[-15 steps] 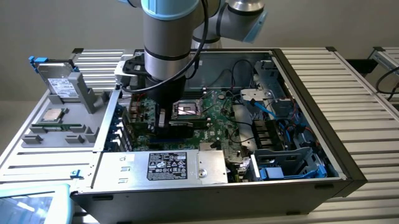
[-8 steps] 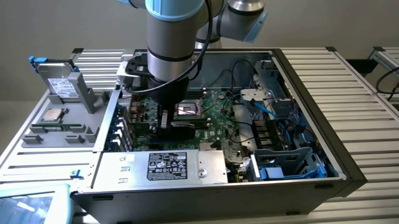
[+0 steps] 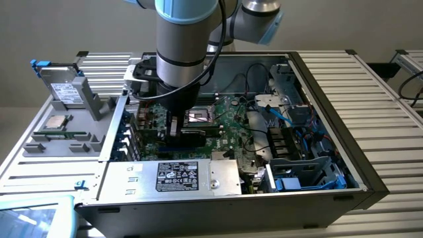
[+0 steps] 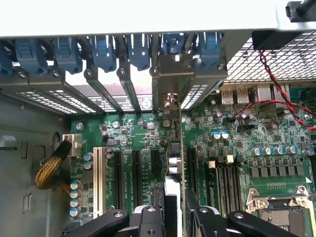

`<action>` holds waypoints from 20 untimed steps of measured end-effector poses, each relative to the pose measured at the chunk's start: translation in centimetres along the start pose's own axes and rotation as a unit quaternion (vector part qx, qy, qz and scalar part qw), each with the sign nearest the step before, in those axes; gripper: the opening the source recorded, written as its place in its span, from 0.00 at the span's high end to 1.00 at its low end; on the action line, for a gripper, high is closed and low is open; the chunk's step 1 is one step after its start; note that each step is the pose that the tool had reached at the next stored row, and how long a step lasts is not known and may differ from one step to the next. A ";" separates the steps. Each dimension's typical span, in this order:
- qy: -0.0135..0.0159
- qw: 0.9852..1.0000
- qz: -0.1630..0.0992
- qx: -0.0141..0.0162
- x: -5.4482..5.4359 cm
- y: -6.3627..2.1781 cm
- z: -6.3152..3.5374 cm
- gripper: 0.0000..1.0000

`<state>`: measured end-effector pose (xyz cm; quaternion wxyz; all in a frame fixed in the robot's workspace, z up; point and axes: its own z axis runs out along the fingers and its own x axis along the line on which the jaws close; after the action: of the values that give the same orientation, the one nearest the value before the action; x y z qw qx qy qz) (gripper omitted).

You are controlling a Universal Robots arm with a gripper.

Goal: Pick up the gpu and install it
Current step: 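Insert the gpu into the slot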

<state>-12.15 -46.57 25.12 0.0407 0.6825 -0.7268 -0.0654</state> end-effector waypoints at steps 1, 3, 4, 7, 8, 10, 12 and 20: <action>0.000 1.000 0.000 0.000 0.0 0.00 0.00 0.72; 0.000 1.000 0.000 0.000 0.0 0.00 0.00 0.72; 0.000 1.000 0.000 0.000 0.0 0.00 0.00 0.72; 0.000 1.000 0.000 0.000 0.1 -0.02 -0.01 0.72; 0.000 1.000 0.000 0.000 0.1 -0.04 -0.01 0.72; 0.001 1.000 -0.001 0.000 0.0 -0.18 -0.06 0.72; 0.001 1.000 -0.001 0.000 0.0 -0.28 -0.09 0.72; 0.002 1.000 -0.002 0.000 0.0 -0.27 0.03 0.72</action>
<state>-11.88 -46.62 25.05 0.0422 0.6839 -0.7255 -0.0643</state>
